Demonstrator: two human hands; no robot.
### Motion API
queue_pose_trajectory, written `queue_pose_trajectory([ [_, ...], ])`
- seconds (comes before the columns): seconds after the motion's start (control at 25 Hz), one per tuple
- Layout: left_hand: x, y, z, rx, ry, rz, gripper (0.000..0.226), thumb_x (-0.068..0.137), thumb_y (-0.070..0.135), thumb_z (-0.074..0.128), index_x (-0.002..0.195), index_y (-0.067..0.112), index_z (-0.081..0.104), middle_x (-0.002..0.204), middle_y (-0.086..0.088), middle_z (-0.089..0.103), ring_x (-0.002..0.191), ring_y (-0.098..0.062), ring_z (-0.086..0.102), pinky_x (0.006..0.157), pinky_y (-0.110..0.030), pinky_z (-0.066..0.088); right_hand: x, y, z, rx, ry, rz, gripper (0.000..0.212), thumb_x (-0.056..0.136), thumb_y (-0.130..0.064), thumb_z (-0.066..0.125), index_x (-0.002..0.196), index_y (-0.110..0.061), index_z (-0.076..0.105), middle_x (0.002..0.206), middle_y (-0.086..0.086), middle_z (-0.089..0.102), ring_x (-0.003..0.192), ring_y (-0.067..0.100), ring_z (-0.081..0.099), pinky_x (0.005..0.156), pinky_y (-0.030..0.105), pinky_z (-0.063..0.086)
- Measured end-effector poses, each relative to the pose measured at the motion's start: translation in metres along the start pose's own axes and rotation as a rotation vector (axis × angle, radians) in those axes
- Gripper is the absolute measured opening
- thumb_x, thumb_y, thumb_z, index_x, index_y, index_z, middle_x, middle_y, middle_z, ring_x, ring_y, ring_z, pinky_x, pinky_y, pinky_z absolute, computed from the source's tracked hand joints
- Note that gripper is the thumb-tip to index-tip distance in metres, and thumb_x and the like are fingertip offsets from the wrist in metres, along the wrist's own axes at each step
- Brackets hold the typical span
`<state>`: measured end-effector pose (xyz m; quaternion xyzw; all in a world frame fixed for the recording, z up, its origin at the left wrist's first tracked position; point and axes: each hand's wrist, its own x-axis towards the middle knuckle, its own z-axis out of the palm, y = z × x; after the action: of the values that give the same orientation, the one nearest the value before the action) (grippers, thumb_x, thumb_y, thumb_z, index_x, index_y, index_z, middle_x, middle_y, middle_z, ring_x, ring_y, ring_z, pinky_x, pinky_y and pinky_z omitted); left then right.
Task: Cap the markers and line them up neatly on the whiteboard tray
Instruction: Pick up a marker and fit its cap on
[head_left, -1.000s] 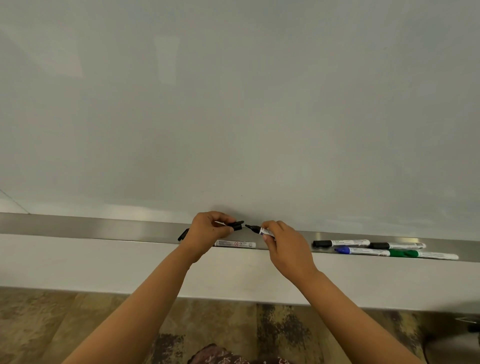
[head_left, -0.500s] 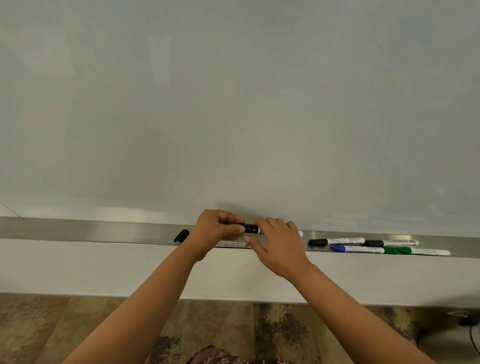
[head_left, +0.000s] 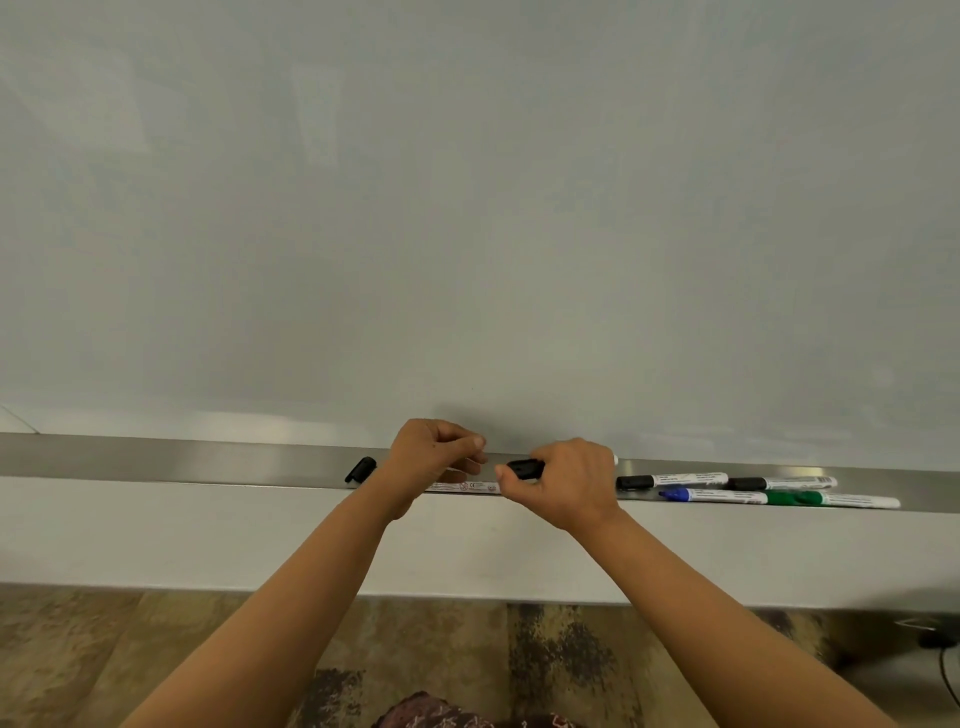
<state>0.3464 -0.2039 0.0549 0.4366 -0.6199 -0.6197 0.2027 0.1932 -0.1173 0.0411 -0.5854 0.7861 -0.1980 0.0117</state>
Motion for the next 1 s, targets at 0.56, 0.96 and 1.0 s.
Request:
queue_pose_trajectory([
  [0.56, 0.011, -0.047, -0.055, 0.896, 0.477, -0.124, 0.005, 0.079, 0.008, 0.056, 0.08, 0.009, 0.061, 0.098, -0.02, 0.067, 0.078, -0.032, 0.055, 0.066, -0.031, 0.042, -0.006, 0.056, 0.031, -0.209, -0.236, 0.013, 0.045, 0.082, 0.002, 0.043, 0.125, -0.014, 0.046, 0.127, 0.009, 0.053, 0.12, 0.027, 0.044, 0.099, 0.039, 0.035],
  [0.96, 0.013, -0.053, -0.058, 0.955, 0.46, -0.148, 0.021, 0.086, 0.007, 0.05, 0.1, 0.0, 0.063, 0.102, -0.019, 0.065, 0.083, -0.032, 0.056, 0.07, -0.034, 0.046, -0.008, 0.033, 0.027, -0.104, -0.019, -0.074, 0.037, 0.074, 0.008, 0.052, 0.1, -0.013, 0.067, 0.099, 0.008, 0.069, 0.097, 0.031, 0.058, 0.083, 0.039, 0.042],
  [1.0, 0.013, -0.053, -0.059, 0.961, 0.461, -0.157, 0.021, 0.086, 0.007, 0.05, 0.1, 0.0, 0.063, 0.098, -0.018, 0.064, 0.077, -0.029, 0.052, 0.067, -0.033, 0.043, -0.008, 0.026, 0.028, -0.082, -0.012, -0.135, 0.034, 0.073, 0.008, 0.054, 0.096, -0.013, 0.068, 0.094, 0.008, 0.07, 0.092, 0.032, 0.06, 0.08, 0.039, 0.044],
])
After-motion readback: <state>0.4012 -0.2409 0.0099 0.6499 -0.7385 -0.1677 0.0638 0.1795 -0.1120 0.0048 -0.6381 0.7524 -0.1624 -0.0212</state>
